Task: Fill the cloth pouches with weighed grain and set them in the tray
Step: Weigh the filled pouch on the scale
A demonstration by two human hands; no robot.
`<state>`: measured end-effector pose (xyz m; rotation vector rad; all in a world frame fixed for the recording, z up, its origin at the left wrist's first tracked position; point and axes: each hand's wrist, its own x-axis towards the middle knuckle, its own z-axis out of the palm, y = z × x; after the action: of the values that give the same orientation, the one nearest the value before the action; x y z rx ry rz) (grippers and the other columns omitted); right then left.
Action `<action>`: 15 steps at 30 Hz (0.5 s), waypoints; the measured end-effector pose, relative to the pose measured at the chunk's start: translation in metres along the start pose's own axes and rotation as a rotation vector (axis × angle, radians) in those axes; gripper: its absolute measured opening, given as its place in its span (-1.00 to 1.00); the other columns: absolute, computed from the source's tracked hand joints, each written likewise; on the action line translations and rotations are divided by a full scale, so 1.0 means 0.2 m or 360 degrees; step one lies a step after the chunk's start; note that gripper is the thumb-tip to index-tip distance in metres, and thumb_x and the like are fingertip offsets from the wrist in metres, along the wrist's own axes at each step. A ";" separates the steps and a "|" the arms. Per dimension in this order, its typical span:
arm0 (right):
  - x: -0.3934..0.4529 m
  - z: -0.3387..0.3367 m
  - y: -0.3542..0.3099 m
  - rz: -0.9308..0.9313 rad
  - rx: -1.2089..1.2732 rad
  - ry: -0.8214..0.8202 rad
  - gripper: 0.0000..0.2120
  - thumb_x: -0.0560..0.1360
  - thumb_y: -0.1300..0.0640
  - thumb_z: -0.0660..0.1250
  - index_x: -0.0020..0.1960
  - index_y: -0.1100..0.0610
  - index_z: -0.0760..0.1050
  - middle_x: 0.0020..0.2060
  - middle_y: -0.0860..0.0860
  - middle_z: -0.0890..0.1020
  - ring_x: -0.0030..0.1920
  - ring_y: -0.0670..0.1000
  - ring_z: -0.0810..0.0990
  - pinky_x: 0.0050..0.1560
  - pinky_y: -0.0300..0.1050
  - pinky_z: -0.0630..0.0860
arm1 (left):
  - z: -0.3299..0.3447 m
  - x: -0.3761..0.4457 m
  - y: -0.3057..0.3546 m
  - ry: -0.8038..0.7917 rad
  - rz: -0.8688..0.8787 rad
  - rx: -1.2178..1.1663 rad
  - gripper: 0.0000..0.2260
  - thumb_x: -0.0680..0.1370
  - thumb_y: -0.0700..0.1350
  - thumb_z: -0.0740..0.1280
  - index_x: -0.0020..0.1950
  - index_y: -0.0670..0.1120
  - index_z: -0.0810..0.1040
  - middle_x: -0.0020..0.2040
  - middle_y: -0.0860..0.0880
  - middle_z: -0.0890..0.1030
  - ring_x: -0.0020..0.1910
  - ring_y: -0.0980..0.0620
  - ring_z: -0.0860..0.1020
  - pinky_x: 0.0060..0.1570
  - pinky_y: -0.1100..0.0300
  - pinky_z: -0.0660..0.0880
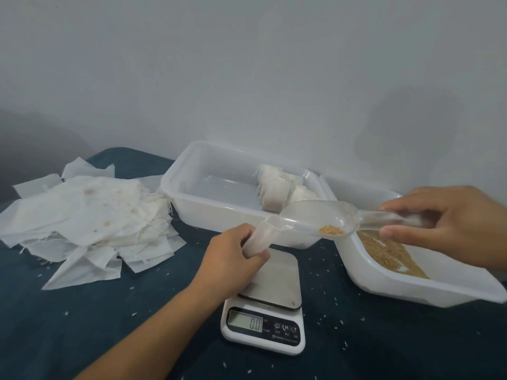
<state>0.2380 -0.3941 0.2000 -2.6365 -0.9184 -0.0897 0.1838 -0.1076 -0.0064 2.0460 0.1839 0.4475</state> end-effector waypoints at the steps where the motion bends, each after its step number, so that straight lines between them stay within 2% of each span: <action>1: 0.01 -0.02 -0.02 -0.0013 -0.0053 -0.0018 -0.71 0.31 -0.43 0.51 0.00 -0.45 0.64 -0.15 -0.28 0.70 -0.18 -0.18 0.67 -0.20 -0.45 0.48 | 0.00 0.00 0.00 -0.0003 0.0000 0.0005 -0.86 0.50 0.06 0.49 -0.06 0.19 0.54 -0.17 0.26 0.62 -0.13 0.32 0.56 -0.30 0.43 0.36; 4: 0.04 -0.06 -0.07 -0.0104 -0.0261 -0.0022 -0.72 0.34 -0.44 0.49 0.03 -0.49 0.60 -0.15 -0.31 0.68 -0.19 -0.24 0.64 -0.21 -0.50 0.42 | 0.00 0.00 0.00 -0.0016 0.0010 0.0025 -0.86 0.50 0.07 0.49 -0.05 0.18 0.54 -0.19 0.21 0.62 -0.13 0.32 0.55 -0.28 0.41 0.34; 9: 0.08 -0.12 -0.16 -0.0263 -0.0464 -0.0035 -0.72 0.37 -0.40 0.46 0.07 -0.48 0.59 -0.12 -0.32 0.65 -0.11 -0.24 0.61 -0.09 -0.29 0.46 | 0.00 -0.01 0.01 -0.0018 0.0042 0.0043 -0.86 0.51 0.07 0.48 -0.06 0.15 0.53 -0.19 0.18 0.61 -0.12 0.31 0.53 -0.32 0.43 0.34; 10: 0.08 -0.12 -0.18 -0.0286 -0.0496 -0.0041 -0.71 0.37 -0.40 0.45 0.09 -0.46 0.59 -0.12 -0.31 0.65 -0.10 -0.23 0.60 -0.10 -0.25 0.46 | 0.00 -0.01 0.01 -0.0018 0.0050 0.0044 -0.86 0.51 0.07 0.48 -0.07 0.15 0.53 -0.20 0.17 0.61 -0.12 0.32 0.53 -0.32 0.43 0.35; 12: 0.08 -0.13 -0.22 -0.0322 -0.0573 -0.0052 -0.69 0.38 -0.40 0.42 0.12 -0.45 0.57 -0.12 -0.30 0.63 -0.16 -0.20 0.60 -0.25 -0.22 0.47 | 0.00 -0.01 0.01 -0.0019 0.0061 0.0048 -0.86 0.51 0.06 0.48 -0.05 0.15 0.54 -0.18 0.16 0.61 -0.11 0.32 0.53 -0.32 0.42 0.36; 15: 0.08 -0.14 -0.25 -0.0391 -0.0725 -0.0028 -0.69 0.41 -0.42 0.33 0.15 -0.46 0.52 -0.10 -0.34 0.58 -0.26 -0.16 0.58 -0.30 -0.02 0.55 | 0.00 -0.01 0.01 -0.0014 0.0063 0.0038 -0.87 0.51 0.05 0.48 -0.04 0.13 0.55 -0.18 0.16 0.62 -0.11 0.30 0.54 -0.31 0.42 0.37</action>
<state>0.2219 -0.3569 0.2436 -2.9137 -1.3631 -0.3779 0.1823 -0.1097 -0.0052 2.0774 0.1444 0.4629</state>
